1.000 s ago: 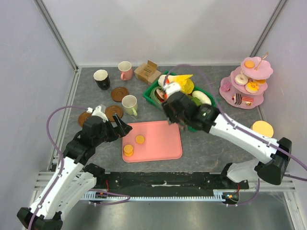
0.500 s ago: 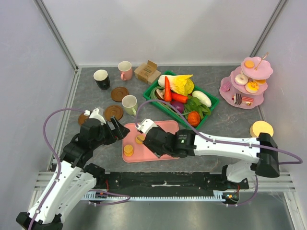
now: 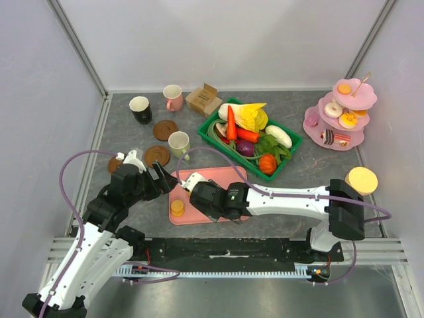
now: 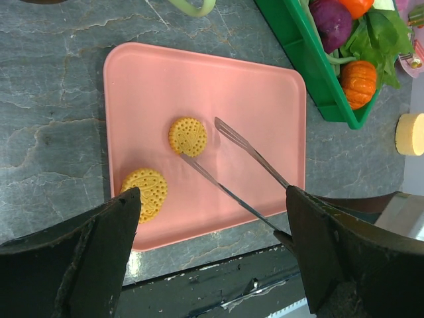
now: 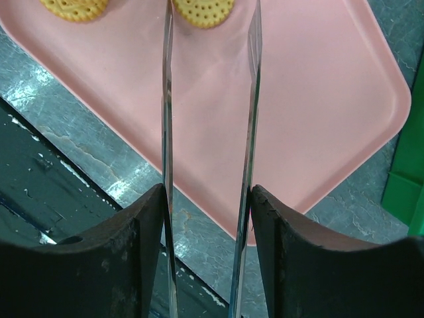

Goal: Serve the afternoon tea

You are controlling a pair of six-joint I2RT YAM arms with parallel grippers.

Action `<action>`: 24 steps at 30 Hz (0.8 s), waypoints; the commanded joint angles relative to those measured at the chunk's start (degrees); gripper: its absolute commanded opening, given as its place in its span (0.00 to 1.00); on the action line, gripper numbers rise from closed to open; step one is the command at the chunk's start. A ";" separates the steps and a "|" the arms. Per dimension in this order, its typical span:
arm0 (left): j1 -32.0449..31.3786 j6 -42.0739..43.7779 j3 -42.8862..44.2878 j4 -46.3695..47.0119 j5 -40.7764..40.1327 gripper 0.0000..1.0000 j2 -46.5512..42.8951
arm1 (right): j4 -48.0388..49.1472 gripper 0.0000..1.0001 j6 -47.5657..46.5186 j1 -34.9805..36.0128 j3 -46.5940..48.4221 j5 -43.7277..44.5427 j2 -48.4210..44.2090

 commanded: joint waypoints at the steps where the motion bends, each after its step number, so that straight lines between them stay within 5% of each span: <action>1: -0.07 -0.04 1.03 -0.12 -0.83 0.96 -0.02 | 3.05 0.61 -0.92 0.24 2.82 -0.31 1.26; 24: -0.07 -0.12 0.94 -0.12 -0.83 0.96 -0.10 | 2.35 0.55 1.36 -1.08 4.93 -1.64 4.26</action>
